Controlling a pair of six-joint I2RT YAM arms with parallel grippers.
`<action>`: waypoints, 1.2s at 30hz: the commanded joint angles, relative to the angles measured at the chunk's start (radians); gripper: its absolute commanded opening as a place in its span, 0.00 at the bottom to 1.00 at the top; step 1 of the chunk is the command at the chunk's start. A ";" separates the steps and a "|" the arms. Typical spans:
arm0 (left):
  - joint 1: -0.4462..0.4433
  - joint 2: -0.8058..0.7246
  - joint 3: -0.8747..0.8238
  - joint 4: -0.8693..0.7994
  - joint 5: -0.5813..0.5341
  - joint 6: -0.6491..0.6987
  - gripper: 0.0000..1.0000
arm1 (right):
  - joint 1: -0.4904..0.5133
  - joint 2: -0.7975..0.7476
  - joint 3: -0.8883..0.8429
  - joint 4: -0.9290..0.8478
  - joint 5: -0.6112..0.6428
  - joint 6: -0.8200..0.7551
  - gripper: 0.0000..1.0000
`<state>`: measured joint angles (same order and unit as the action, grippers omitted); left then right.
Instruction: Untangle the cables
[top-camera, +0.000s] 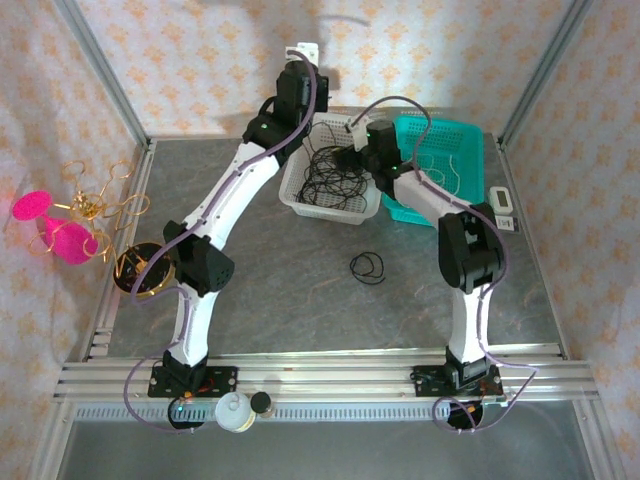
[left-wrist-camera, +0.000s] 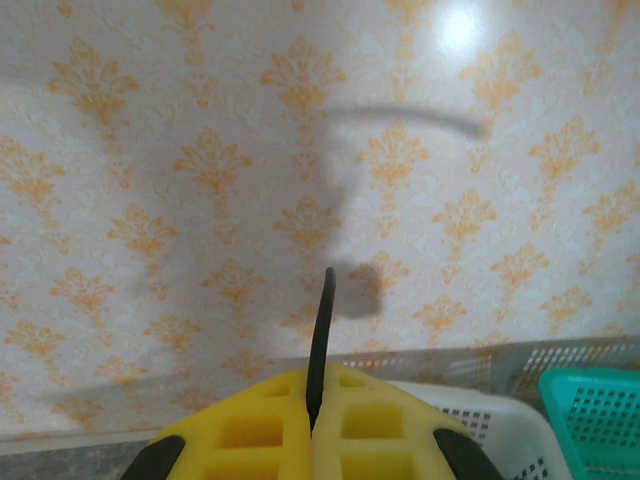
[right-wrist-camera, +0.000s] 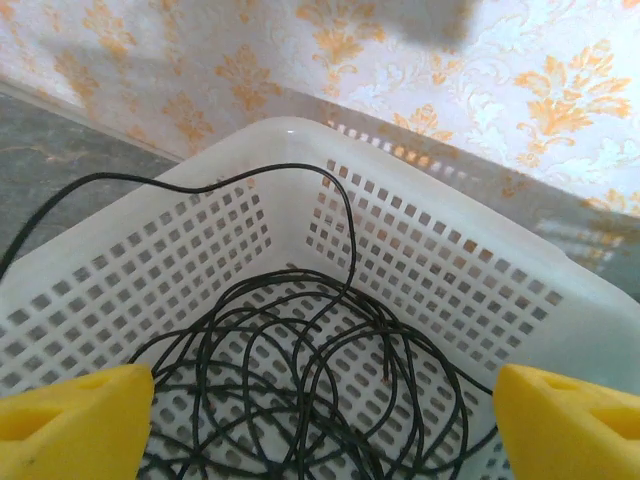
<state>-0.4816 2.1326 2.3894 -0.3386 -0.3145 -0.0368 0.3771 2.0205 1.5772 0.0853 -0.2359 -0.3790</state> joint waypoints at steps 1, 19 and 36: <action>0.026 0.007 0.034 0.116 0.013 -0.039 0.00 | 0.001 -0.094 -0.103 0.021 0.014 -0.057 0.89; 0.074 0.062 0.037 0.291 0.189 -0.100 0.00 | 0.019 -0.527 -0.550 0.088 0.127 -0.015 0.96; -0.041 0.044 -0.387 0.215 0.230 -0.192 0.32 | 0.124 -0.833 -0.726 -0.267 0.205 0.535 0.73</action>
<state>-0.5034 2.2124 2.0583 -0.0864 -0.0608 -0.2012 0.4431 1.2118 0.9207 -0.0021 -0.0387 0.0582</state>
